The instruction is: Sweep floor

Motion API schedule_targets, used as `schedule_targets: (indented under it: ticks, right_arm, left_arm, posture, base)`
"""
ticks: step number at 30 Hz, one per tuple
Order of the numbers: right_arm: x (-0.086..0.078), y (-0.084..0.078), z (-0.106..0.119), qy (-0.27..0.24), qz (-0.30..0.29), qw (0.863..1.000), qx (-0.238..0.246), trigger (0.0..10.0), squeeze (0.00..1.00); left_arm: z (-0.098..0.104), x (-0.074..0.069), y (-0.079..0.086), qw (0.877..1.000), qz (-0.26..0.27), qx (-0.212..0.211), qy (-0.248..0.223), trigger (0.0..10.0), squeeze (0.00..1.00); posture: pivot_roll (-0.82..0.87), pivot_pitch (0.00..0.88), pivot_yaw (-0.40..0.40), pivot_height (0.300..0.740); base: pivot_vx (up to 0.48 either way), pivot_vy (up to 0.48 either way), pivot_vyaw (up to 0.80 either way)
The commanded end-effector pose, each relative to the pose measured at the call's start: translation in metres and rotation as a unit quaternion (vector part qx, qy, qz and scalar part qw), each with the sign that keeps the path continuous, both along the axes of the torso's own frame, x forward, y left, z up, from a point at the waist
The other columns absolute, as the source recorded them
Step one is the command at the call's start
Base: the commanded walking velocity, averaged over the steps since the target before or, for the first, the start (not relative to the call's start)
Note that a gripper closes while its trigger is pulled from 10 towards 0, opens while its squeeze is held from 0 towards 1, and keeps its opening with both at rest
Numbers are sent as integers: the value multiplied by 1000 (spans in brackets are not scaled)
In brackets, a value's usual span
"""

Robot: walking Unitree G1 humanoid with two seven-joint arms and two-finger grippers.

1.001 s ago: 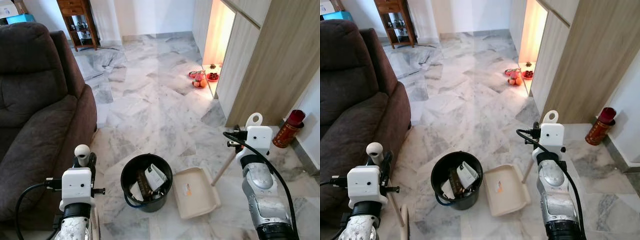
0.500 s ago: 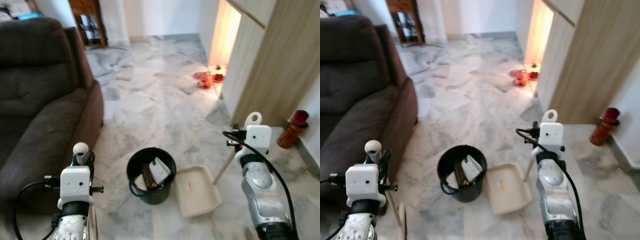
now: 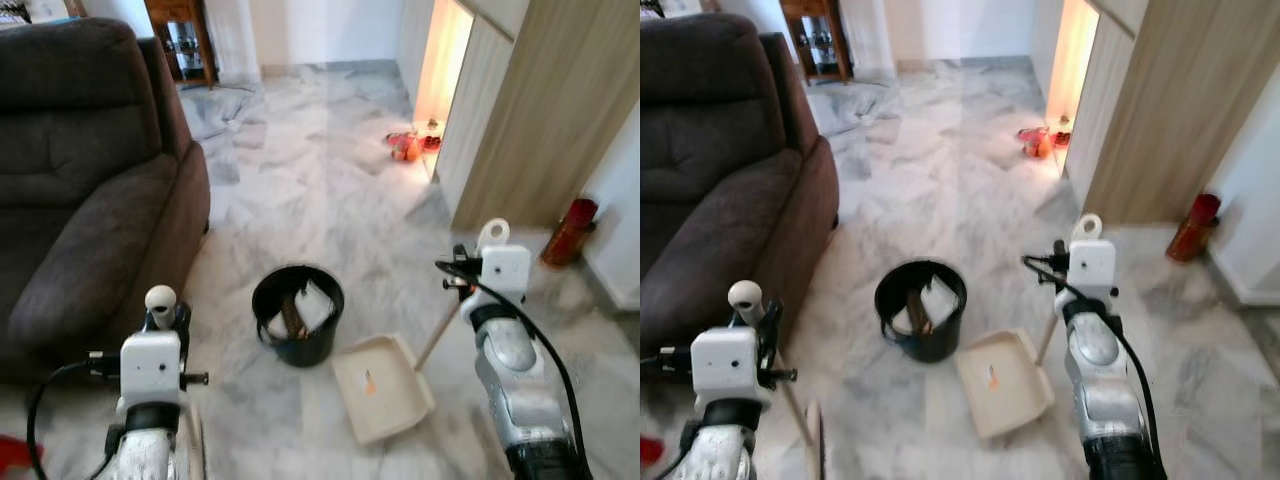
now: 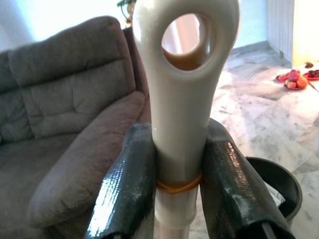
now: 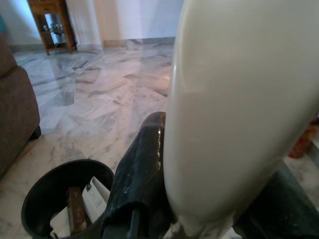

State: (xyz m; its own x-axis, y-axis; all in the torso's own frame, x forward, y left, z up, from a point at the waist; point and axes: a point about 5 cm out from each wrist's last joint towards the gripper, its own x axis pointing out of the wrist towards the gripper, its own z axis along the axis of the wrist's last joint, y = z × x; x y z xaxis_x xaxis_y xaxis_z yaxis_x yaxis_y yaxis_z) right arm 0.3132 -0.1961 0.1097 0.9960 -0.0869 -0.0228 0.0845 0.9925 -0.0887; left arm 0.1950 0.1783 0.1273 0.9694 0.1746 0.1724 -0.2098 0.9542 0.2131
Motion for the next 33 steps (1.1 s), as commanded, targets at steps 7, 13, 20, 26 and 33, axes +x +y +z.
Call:
schedule_targets:
  ticks: [7, 13, 20, 26, 33]
  right_arm:
    - [8, 9, 19, -42, 17, 999, 4, 10000, 0]
    - [10, 12, 19, -40, 23, 999, 9, 10000, 0]
    - [10, 13, 18, -35, 24, 999, 9, 10000, 0]
    - [11, 14, 17, -33, 26, 999, 10, 10000, 0]
    - [11, 14, 16, -30, 25, 999, 6, 10000, 0]
  left_arm:
    - [8, 1, 5, 1000, 16, 18, -17, 10000, 0]
    - [8, 0, 5, 1000, 18, 18, -16, 10000, 0]
    - [7, 0, 6, 1000, 18, 19, -14, 10000, 0]
    - [6, 1, 5, 1000, 15, 18, -10, 10000, 0]
    - [4, 2, 6, 999, 19, 31, -1, 10000, 0]
  posture:
    - [-119, 75, 47, 740]
    - [-115, 86, 46, 740]
    - [-116, 86, 47, 740]
    - [-114, 81, 46, 740]
    - [-114, 78, 45, 740]
  base:
    - [0, 0, 0]
    - [0, 0, -86]
    - [0, 0, -760]
    - [0, 0, -800]
    - [0, 0, -800]
